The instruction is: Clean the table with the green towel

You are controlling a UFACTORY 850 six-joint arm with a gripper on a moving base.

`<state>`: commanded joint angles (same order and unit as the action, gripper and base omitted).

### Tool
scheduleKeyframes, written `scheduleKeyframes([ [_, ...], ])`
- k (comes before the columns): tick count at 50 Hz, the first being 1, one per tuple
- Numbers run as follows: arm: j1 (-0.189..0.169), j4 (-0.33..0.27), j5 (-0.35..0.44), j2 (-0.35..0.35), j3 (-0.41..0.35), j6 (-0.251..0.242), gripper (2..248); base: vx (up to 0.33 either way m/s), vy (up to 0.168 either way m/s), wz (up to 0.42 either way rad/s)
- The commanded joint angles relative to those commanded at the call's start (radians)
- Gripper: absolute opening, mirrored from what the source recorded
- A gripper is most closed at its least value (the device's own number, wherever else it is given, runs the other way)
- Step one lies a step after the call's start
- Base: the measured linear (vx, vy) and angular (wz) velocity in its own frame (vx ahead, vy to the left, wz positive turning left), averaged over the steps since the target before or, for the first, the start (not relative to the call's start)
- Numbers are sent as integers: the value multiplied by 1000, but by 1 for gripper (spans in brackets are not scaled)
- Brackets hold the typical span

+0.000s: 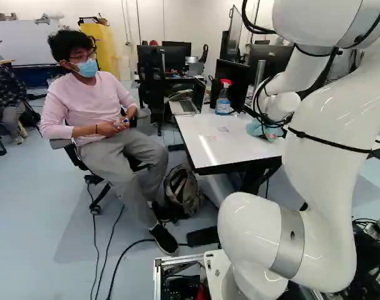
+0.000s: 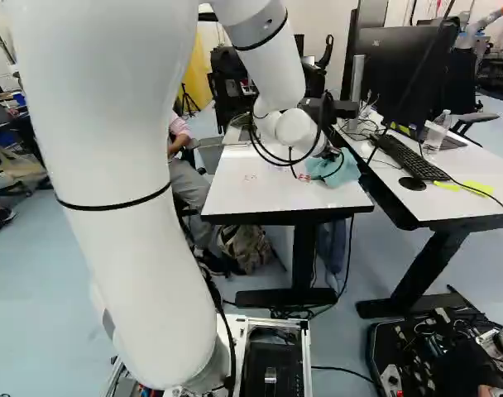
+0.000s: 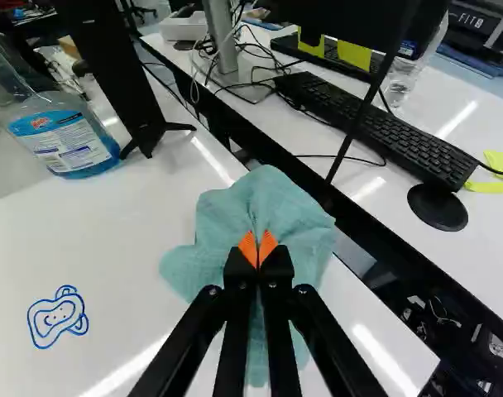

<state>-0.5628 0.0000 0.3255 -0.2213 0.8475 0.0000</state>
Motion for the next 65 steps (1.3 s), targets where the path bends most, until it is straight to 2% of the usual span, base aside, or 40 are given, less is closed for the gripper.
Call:
scheduleKeyframes([
  [16,18,0,-43,32,3,0,24,0,0,0],
  [41,56,0,-45,22,15,0,24,0,0,0],
  [65,123,0,-45,7,32,0,24,0,0,0],
])
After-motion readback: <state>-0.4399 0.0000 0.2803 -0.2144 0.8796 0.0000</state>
